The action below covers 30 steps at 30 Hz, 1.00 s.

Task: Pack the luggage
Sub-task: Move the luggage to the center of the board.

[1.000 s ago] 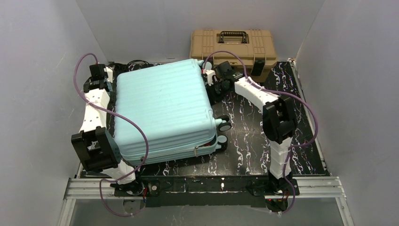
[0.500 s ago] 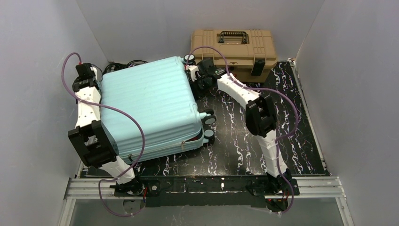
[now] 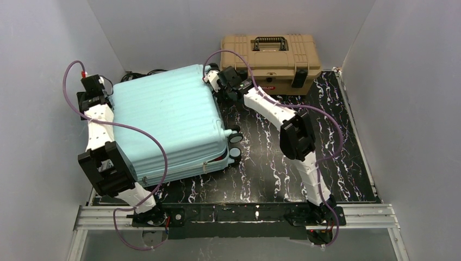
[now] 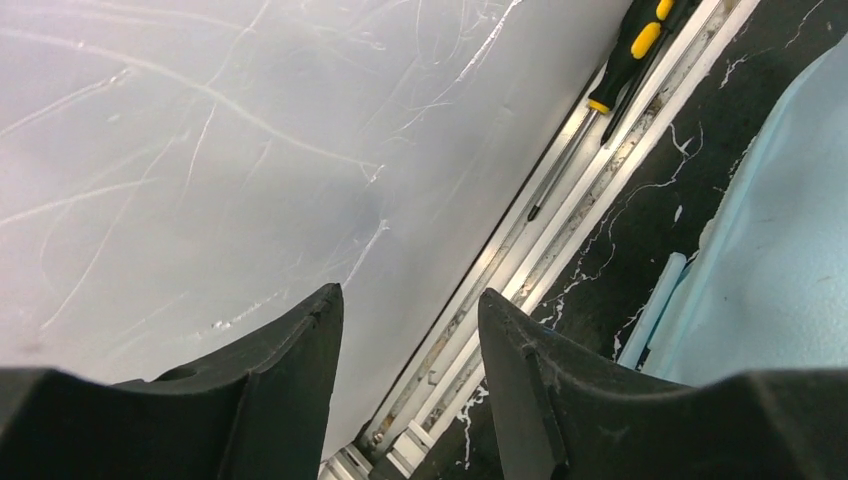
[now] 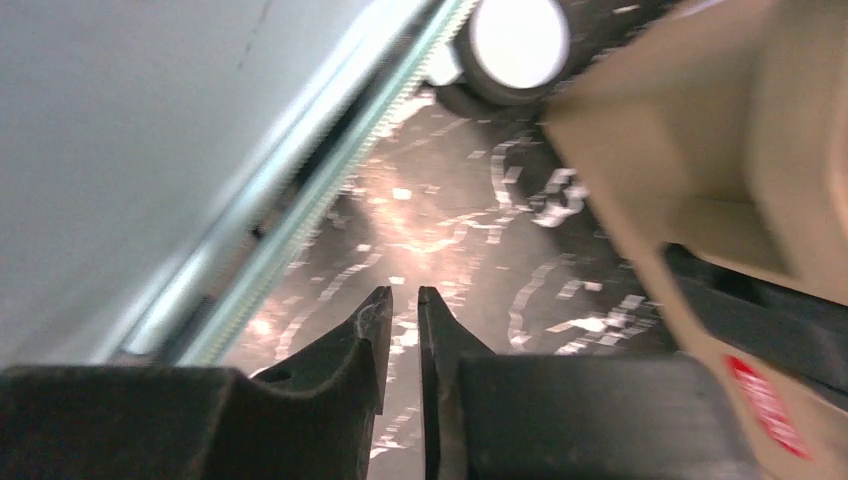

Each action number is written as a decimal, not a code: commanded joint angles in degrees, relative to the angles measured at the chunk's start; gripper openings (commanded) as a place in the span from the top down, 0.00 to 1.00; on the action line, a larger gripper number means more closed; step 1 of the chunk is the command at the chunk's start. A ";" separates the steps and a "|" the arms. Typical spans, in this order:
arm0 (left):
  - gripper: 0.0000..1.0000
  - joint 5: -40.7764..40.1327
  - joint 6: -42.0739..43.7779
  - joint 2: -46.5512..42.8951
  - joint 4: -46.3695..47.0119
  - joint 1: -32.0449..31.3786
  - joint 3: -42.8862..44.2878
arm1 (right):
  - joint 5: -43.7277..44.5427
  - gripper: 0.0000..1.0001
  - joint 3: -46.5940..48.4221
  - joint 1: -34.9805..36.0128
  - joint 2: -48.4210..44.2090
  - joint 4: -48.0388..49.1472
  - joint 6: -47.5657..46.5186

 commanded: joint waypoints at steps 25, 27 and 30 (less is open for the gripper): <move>0.25 29.09 -7.89 -11.49 -12.18 -8.29 -10.72 | 25.77 0.83 -22.34 -0.47 -14.24 33.56 -25.34; 0.20 28.97 -7.72 -11.56 -12.24 -8.29 -10.59 | 26.78 0.84 -23.50 -1.88 -15.01 33.43 -24.72; 0.17 29.15 -7.66 -11.80 -12.20 -8.28 -10.76 | 26.53 0.85 -24.94 -4.71 -16.68 32.91 -22.80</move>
